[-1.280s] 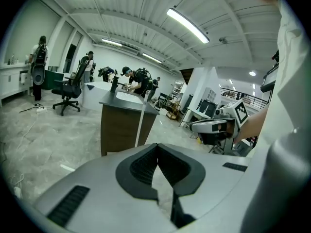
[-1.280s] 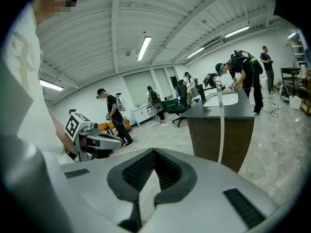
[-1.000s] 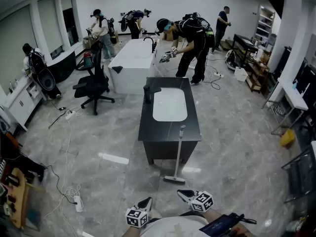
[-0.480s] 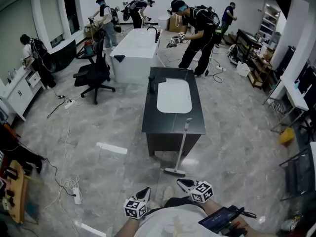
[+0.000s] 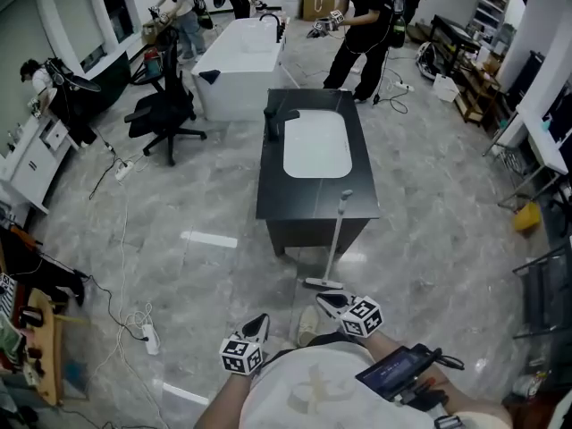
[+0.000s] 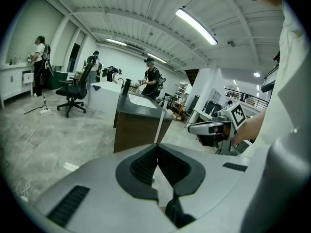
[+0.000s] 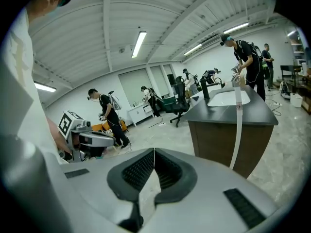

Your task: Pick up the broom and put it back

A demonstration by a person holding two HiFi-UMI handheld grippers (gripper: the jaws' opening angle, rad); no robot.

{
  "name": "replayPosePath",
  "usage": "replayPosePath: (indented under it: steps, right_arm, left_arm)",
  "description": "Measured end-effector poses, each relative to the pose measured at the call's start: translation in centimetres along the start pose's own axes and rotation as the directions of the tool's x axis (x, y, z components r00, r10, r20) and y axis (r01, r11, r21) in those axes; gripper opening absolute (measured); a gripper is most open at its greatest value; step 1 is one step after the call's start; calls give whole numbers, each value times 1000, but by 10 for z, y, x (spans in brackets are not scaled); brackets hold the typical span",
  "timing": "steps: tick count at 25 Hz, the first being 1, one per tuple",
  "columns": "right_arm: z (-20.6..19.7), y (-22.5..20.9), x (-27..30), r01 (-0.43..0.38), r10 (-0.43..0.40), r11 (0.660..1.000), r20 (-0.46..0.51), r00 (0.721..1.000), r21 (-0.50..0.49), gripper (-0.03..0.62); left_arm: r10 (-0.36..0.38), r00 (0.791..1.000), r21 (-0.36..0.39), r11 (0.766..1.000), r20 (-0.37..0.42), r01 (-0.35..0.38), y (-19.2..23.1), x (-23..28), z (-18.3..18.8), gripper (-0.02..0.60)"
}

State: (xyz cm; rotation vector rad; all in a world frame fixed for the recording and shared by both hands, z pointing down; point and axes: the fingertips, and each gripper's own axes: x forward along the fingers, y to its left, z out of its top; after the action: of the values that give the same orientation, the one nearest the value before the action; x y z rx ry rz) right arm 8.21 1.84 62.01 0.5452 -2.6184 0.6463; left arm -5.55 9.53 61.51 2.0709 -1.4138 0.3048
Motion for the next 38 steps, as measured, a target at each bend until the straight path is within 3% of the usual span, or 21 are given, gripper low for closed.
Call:
replayPosePath:
  steps: [8, 19, 33, 35, 38]
  right_arm:
    - [-3, -54, 10, 116, -114, 990, -32, 993, 82, 18]
    - [6, -146, 24, 315, -314, 935, -28, 949, 162, 18]
    - [87, -242, 17, 454, -477, 872, 106, 873, 185, 24]
    - [98, -247, 18, 461, -485, 869, 122, 866, 181, 85]
    - [110, -249, 20, 470, -491, 868, 132, 861, 163, 128]
  left_arm:
    - [-56, 997, 11, 998, -43, 57, 5, 32, 24, 12]
    - [-65, 993, 14, 998, -100, 67, 31, 60, 48, 12]
    - [-42, 991, 7, 999, -123, 43, 47, 88, 68, 12]
    - [-39, 991, 8, 999, -125, 40, 48, 91, 70, 12]
    - [-33, 991, 9, 999, -126, 35, 49, 93, 75, 12]
